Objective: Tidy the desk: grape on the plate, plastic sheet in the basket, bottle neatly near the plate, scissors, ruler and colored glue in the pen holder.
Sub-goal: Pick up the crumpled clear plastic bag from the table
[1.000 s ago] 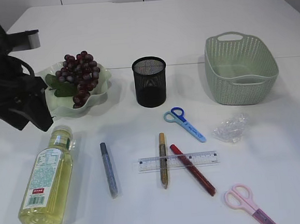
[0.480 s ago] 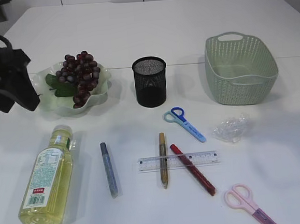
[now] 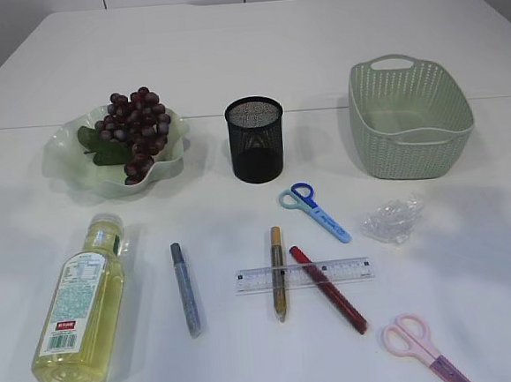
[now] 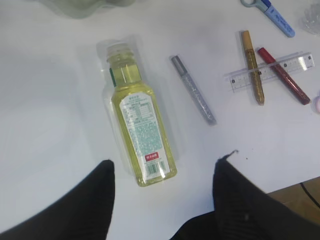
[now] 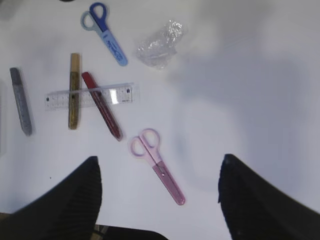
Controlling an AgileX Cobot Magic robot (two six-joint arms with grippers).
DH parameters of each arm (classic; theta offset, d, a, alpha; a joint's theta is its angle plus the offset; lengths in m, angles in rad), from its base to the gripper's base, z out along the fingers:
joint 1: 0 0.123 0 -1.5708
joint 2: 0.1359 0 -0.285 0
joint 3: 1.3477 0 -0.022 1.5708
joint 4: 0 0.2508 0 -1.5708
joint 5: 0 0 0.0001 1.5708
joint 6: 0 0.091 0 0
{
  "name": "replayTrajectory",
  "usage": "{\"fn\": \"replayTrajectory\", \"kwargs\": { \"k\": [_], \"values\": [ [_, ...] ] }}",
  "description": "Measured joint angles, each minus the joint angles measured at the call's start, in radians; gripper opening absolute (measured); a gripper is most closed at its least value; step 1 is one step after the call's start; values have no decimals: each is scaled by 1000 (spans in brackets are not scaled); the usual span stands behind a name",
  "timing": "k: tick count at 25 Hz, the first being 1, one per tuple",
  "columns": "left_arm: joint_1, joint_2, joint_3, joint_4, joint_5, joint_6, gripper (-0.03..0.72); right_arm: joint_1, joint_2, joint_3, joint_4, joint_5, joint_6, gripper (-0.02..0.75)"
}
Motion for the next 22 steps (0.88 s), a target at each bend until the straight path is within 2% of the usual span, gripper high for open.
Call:
{"fn": "replayTrajectory", "kwargs": {
  "k": [7, 11, 16, 19, 22],
  "values": [
    [0, -155, 90, 13, 11, -24, 456, 0, -113, 178, 40, -208, 14, 565],
    [0, -204, 96, 13, 15, -33, 456, 0, -94, 217, 51, -329, 9, 564],
    [0, -241, 96, 13, 15, -45, 456, 4, -18, 224, 62, -397, -40, 564],
    [0, -257, 96, 13, 16, -47, 457, 43, 37, 224, 62, -444, -64, 564],
    [0, -268, 96, 3, 17, -49, 457, 130, 95, 224, 62, -509, -72, 564]
  ]
}}
